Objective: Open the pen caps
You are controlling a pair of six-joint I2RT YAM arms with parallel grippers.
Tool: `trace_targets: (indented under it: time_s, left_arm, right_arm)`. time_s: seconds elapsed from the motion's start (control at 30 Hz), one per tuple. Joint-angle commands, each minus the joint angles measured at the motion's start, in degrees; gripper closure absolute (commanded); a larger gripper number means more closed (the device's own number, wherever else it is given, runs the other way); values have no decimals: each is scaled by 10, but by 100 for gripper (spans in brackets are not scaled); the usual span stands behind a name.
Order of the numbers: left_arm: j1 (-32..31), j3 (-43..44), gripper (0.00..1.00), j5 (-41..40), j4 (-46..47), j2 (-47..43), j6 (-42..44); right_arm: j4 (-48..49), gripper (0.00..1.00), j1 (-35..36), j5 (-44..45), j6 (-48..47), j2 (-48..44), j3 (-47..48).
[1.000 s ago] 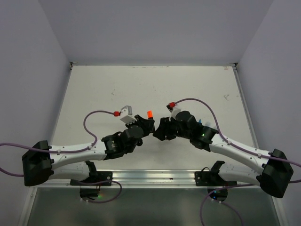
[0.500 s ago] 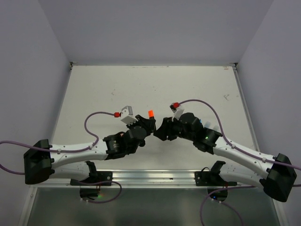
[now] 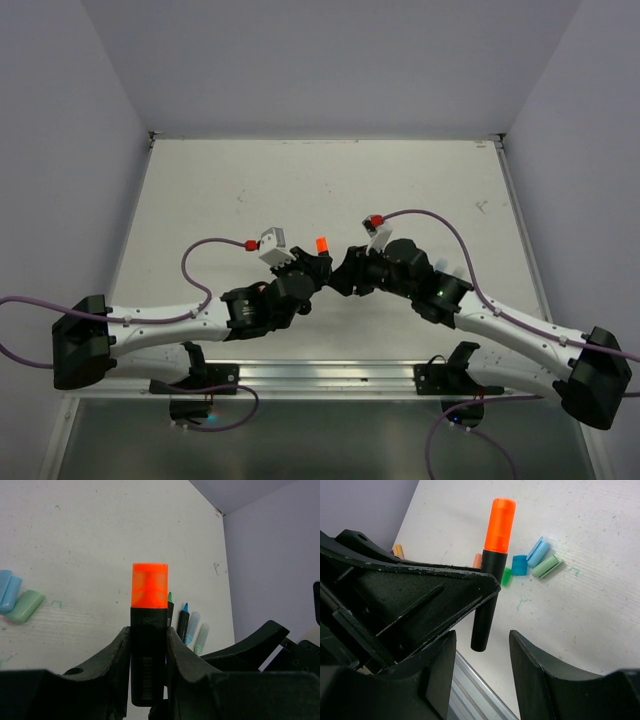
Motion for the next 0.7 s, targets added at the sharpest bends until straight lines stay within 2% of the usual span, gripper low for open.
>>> trace_targets:
  time_s: [0.0,0.17,0.43,0.47,0.5,0.53,0.67]
  left_arm:
    - [-7,11,100,-12,12,3,-11]
    - [-10,7,100,-1,30,1,-16]
    - [-13,-2,100,28,56,-5,-15]
    - [-12,-4,100,30,63,-5,-15]
    - [-13,-5,100,36,68,-5,-14]
    - [-13,-6,100,40,72,-6,-12]
    - [-13,-20,99,39,100,-18,20]
  right_arm:
    - [68,50,4,8,7,14,2]
    - [129,64,5,20,22,29,-16]
    - [148,65,5,53,-7,31,-27]
    - [146,69,5,53,-10,31,-25]
    - [145,87,5,54,-9,34,-25]
    - [139,100,5,53,-7,35,-24]
    - [121,100,5,57,-6,31,-25]
